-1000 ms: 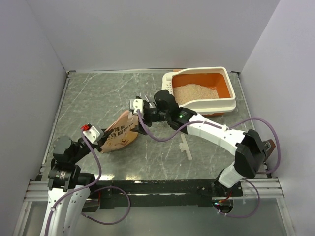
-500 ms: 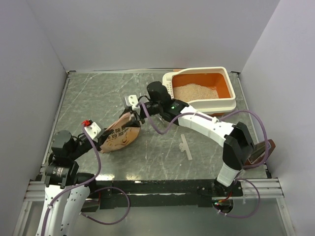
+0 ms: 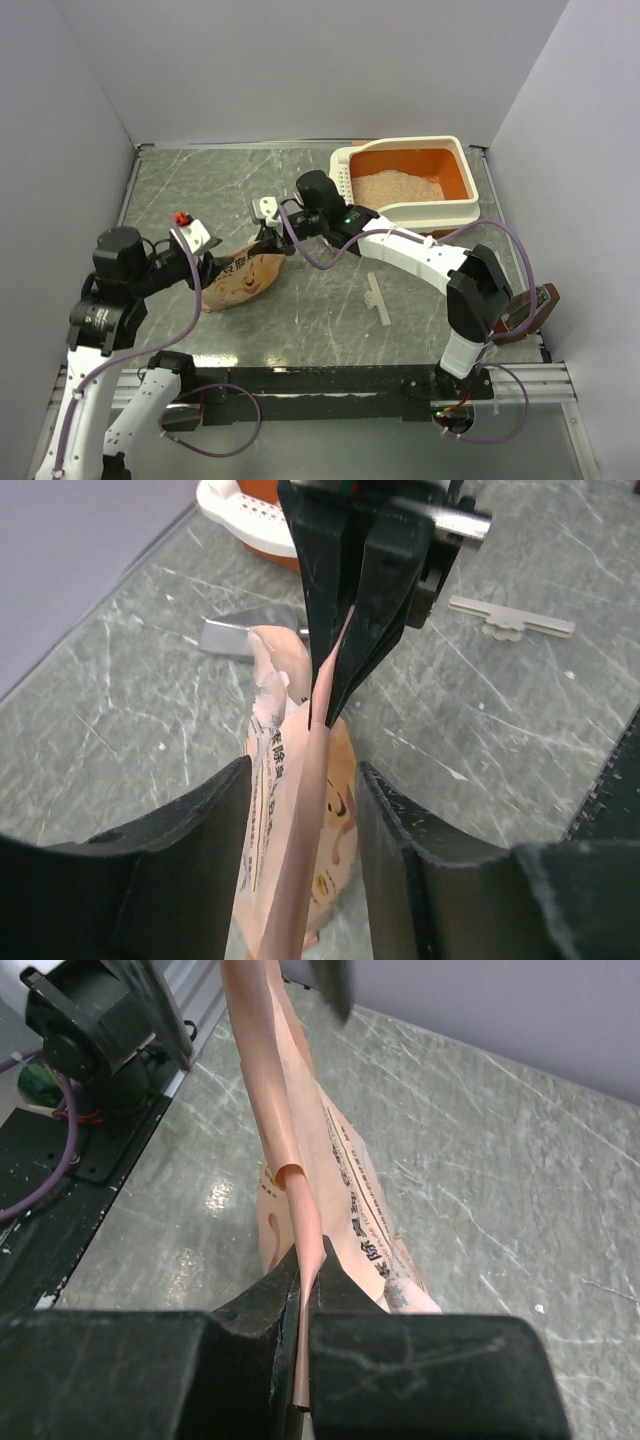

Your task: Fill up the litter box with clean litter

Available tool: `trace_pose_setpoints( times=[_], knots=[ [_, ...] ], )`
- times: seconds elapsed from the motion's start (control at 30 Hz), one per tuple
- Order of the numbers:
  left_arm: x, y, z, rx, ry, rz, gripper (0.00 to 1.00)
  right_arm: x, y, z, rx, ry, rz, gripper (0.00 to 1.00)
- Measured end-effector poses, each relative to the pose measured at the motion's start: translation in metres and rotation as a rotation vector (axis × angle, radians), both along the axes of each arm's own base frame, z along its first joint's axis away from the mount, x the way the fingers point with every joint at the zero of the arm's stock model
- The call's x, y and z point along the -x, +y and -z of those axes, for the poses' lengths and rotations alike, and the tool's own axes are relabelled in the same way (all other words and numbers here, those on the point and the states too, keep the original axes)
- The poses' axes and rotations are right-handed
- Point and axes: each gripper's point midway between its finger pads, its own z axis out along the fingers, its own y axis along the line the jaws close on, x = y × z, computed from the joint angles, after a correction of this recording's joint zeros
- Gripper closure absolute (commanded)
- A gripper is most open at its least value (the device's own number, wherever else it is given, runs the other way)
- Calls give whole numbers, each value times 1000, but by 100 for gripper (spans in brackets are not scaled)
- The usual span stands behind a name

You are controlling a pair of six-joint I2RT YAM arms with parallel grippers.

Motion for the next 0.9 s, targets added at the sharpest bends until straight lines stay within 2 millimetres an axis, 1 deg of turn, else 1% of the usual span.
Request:
trace_pose_setpoints(
  times=[0.1, 0.17, 0.23, 0.33, 0.43, 0.57, 0.63, 0.73, 0.83, 0.9],
  knots=[
    [-2, -4, -18, -13, 13, 23, 47, -1, 0, 1, 2, -4, 5, 100],
    [-4, -8, -26, -25, 31, 42, 47, -1, 0, 1, 4, -4, 5, 100],
    [-5, -13, -25, -46, 66, 65, 47, -1, -1, 2, 6, -5, 4, 100],
    [-5, -20, -12, -94, 142, 87, 46, 0, -3, 7, 26, -2, 3, 100],
    [-4, -22, 6, -166, 213, 96, 47, 0, -5, 10, 43, 6, 0, 100],
    [2, -25, 26, -275, 265, 97, 48, -3, -7, 13, 53, 14, 6, 100],
    [1, -24, 34, -327, 277, 92, 48, -5, -9, 13, 54, 16, 10, 100],
    [-6, -17, 46, -392, 285, 51, 47, -6, -10, 13, 54, 17, 13, 100],
    [-11, -4, 61, -459, 288, 2, 49, -8, -11, 13, 51, 20, 13, 100],
    [-14, 2, 67, -488, 282, -20, 55, -8, -12, 12, 49, 23, 9, 100]
  ],
)
